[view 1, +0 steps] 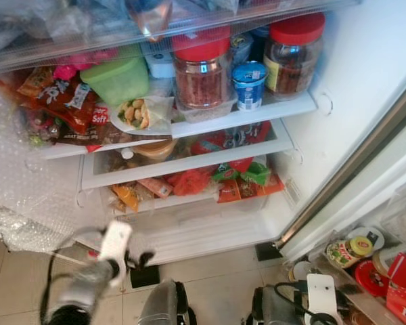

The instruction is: Restocking fridge

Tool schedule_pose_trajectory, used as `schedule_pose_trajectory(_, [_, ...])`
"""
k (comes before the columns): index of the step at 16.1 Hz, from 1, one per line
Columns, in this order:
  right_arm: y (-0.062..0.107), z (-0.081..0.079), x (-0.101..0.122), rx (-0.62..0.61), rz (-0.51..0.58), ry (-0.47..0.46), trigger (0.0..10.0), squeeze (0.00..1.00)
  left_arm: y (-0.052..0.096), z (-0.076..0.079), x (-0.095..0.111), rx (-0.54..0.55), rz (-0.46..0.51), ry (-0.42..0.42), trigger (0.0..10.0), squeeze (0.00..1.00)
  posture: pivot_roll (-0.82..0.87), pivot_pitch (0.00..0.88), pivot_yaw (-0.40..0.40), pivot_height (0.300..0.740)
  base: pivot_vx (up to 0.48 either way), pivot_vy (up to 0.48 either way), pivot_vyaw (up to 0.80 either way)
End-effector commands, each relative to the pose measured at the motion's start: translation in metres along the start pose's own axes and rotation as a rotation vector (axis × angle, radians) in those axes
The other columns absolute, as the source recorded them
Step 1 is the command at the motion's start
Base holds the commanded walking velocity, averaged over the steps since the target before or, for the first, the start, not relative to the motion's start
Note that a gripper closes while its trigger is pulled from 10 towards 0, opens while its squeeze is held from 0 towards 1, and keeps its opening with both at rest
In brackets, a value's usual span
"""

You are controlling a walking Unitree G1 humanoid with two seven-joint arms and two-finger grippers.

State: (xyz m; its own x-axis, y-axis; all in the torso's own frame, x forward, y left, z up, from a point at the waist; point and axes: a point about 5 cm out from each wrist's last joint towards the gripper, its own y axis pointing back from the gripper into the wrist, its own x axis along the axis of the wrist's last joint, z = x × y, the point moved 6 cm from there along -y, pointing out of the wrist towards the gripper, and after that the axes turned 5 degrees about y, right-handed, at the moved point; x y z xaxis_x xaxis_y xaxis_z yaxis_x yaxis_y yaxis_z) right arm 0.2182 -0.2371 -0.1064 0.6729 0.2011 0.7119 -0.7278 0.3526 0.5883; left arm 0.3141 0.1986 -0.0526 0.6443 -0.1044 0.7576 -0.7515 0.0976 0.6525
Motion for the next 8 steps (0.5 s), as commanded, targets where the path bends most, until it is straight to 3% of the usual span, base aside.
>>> schedule_pose_trajectory(1, [0.03, -0.03, -0.064, 0.116, -0.211, 0.064, 10.0, 0.0, 0.002, -0.01, -0.035, 0.095, -0.099, -0.04, 10.0, 0.0, -0.07, 0.227, 0.123, 0.647, 0.0, 0.0, 0.0])
schedule_pose_trajectory(5, [0.031, -0.033, -0.067, 0.139, -0.236, 0.041, 10.0, 0.0, 0.003, 0.003, -0.063, 0.089, -0.179, -0.05, 10.0, 0.0, -0.08, 0.23, 0.129, 0.647, 0.0, 0.0, 0.0])
schedule_pose_trajectory(8, [0.032, -0.036, -0.068, 0.149, -0.247, 0.034, 10.0, 0.0, 0.008, 0.003, -0.086, 0.127, -0.232, -0.055, 10.0, 0.0, -0.07, 0.232, 0.135, 0.647, 0.0, 0.0, 0.0])
